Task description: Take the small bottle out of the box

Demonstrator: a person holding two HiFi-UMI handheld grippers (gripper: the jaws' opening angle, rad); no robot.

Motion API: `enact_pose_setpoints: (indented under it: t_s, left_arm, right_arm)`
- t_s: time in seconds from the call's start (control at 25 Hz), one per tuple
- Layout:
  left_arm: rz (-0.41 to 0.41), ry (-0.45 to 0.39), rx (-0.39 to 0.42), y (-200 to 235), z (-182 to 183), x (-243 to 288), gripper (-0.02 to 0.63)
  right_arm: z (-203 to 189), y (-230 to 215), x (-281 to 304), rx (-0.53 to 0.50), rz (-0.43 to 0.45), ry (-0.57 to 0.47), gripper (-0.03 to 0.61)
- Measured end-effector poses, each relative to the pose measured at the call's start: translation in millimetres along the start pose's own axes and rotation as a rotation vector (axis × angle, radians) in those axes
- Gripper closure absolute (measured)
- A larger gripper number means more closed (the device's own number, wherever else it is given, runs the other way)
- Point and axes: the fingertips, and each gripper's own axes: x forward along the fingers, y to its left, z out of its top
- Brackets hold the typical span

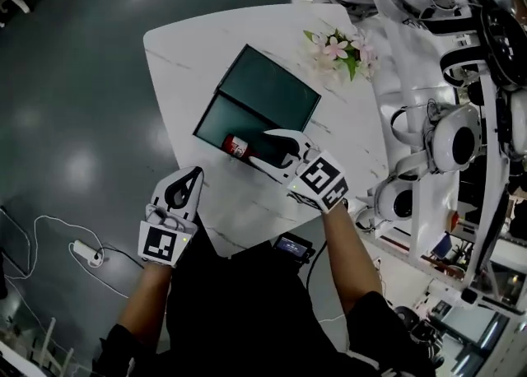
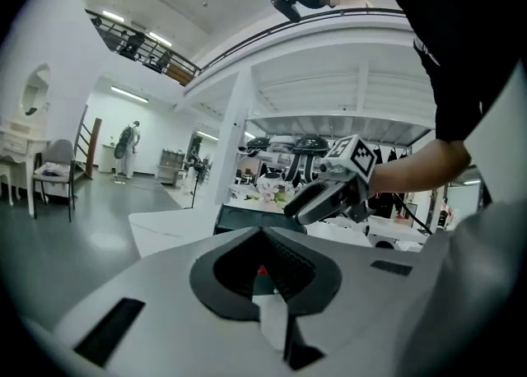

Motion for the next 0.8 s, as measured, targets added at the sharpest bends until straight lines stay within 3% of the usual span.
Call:
enact_pose_setpoints:
  t_s: [0.28, 0.56, 0.8]
  left_arm:
    - [-0.093, 0.033, -0.067, 4, -24, 5, 0.598]
    - [-0.11, 0.059, -0.086, 21, -40, 0, 0.598]
    - [-0.103, 0.059, -0.104, 30, -45, -2, 0.598]
  right_arm:
    - [-41, 4, 53, 0.025, 0.108, 0.333, 0.37]
    - [-67, 2, 76, 0.016, 0.132, 0.517, 0.367]
    - [-78, -6, 84, 0.07, 0.143, 0.593, 0.337]
